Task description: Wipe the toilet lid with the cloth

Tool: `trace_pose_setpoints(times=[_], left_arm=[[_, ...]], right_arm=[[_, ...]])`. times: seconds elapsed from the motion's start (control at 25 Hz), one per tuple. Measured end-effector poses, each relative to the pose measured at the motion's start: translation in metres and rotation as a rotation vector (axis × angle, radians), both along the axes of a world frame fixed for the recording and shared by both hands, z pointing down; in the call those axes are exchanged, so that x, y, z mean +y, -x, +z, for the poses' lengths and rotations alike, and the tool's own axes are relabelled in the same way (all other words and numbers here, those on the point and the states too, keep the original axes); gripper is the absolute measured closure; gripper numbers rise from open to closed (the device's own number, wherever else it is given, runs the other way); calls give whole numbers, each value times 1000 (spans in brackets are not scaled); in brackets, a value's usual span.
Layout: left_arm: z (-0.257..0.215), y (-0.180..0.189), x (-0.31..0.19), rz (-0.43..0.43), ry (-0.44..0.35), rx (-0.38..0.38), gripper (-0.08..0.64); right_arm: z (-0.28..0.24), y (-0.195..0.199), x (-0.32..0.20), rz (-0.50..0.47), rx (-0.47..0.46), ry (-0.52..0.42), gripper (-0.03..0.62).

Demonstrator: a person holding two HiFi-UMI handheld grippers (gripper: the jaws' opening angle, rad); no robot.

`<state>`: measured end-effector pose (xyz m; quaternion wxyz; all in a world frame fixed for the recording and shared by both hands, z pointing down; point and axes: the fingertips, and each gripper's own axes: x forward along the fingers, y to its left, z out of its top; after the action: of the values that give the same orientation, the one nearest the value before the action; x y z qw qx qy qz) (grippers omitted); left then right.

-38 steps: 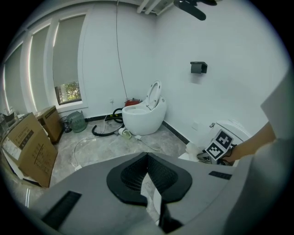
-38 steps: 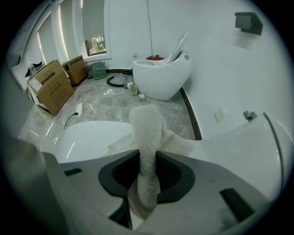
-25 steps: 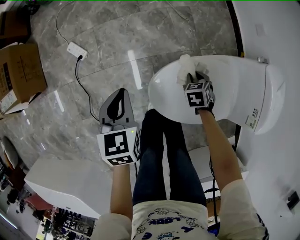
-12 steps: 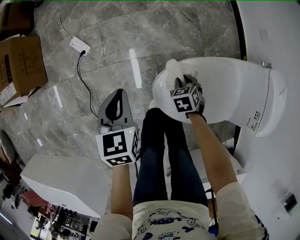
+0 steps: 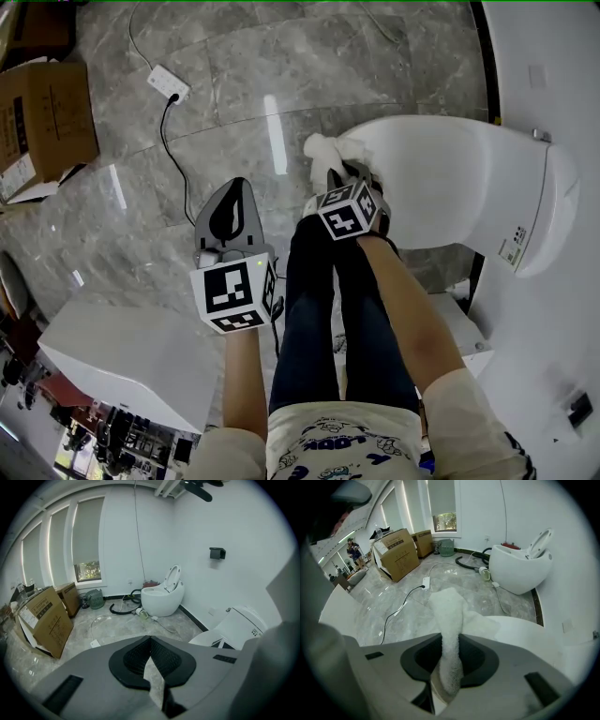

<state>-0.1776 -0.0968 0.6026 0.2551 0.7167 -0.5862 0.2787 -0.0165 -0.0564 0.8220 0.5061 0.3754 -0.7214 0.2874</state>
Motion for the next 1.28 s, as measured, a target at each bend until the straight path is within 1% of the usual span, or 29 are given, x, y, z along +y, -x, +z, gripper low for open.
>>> trace_pose_setpoints(times=[0.12,0.2,0.28,0.36,0.48,0.56,0.76,0.96,1.16,1.28], left_arm=[[-2,5,1,-2,-4,-4,557],[-4,5,2,1,-8,-3,557],[-7,2,2,9,-14,-3,557],[-10,-3,1,20,-19,-1,557],[-17,-18,-2,44,-29,9,557],[-23,-33,-5,67,-37,22,557],[-40,-83,-12,154,-55,50,557],[-61,-142,-16,240,-78,80,557],[-76,-197,-20,331,-106,98,557],[-79,-228,-19,363,-110,105,557]], right_arm=[[-1,2,-1,-12,-22,6,502],[-6,0,-2,6,-49,-13,500],[-17,-3,-5,80,-106,-50,501],[-32,-13,-9,180,-170,-93,502],[-55,-41,-11,295,-210,-143,502],[-72,-64,-12,335,-210,-178,502],[-112,-124,-14,383,-173,-267,500],[-146,-204,-8,510,-132,-333,502],[-158,-282,11,643,-73,-363,502],[-154,-320,25,687,-47,-353,502]])
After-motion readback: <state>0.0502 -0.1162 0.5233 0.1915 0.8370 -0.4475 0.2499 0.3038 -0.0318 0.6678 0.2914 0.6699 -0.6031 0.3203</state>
